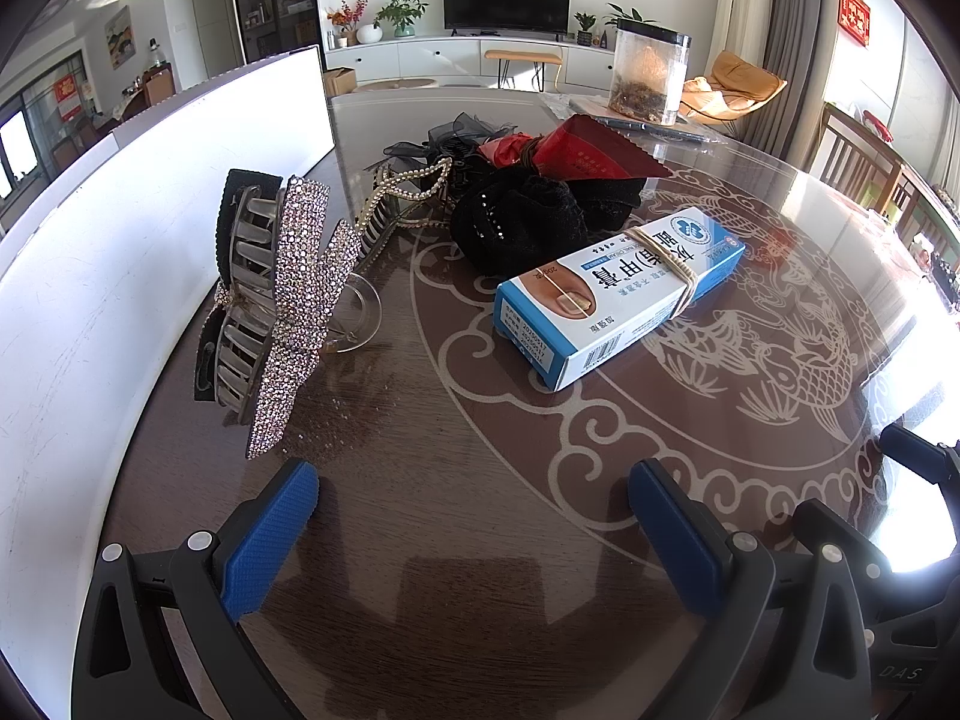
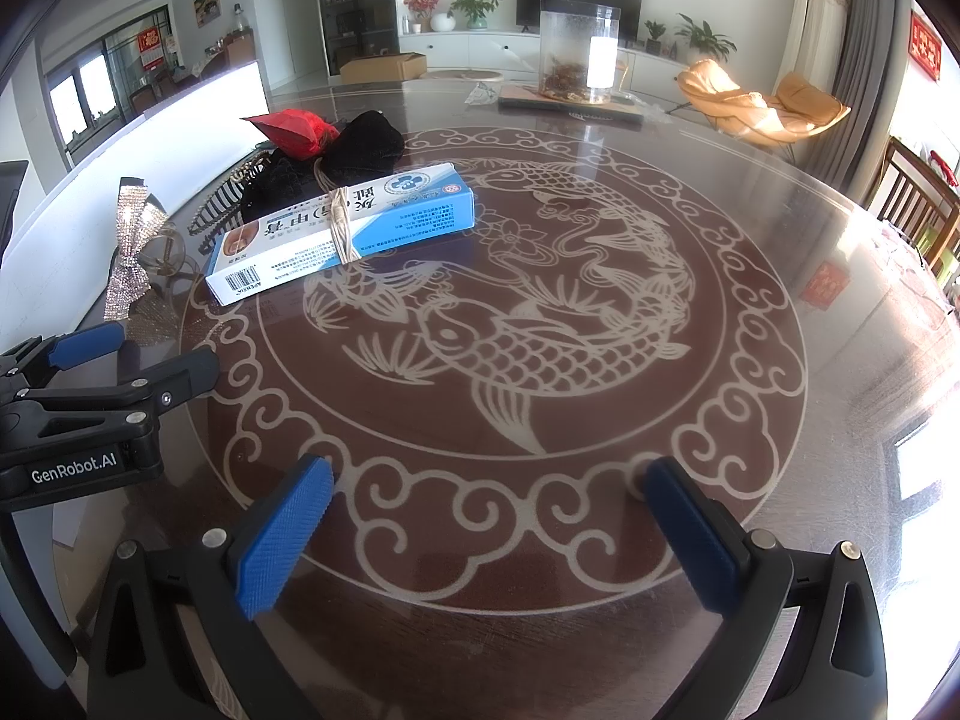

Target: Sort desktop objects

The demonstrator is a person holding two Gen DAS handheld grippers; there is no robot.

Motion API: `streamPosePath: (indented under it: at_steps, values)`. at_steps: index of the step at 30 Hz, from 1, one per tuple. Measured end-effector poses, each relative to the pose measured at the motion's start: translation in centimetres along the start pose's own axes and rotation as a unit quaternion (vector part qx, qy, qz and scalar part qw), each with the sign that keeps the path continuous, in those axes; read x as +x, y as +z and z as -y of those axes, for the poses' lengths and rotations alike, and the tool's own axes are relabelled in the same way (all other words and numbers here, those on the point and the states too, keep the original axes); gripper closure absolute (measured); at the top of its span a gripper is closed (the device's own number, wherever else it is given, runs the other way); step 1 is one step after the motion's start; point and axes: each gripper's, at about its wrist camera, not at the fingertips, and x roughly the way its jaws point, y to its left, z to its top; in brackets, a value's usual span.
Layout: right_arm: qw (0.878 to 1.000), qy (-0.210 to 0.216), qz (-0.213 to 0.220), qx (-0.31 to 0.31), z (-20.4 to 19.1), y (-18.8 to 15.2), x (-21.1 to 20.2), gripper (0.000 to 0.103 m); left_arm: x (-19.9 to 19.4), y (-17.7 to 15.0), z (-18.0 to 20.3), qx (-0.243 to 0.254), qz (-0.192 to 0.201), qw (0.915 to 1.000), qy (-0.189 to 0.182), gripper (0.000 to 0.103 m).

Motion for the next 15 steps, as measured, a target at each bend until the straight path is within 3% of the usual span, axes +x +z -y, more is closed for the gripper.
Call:
streamPosePath:
  at_steps: [15]
  values:
    - [1.0,0.0,0.0,0.0,0.01,0.0,0.0,0.0,0.09,0.04,0.05,0.0,0.0,1.0,0.0,0.0]
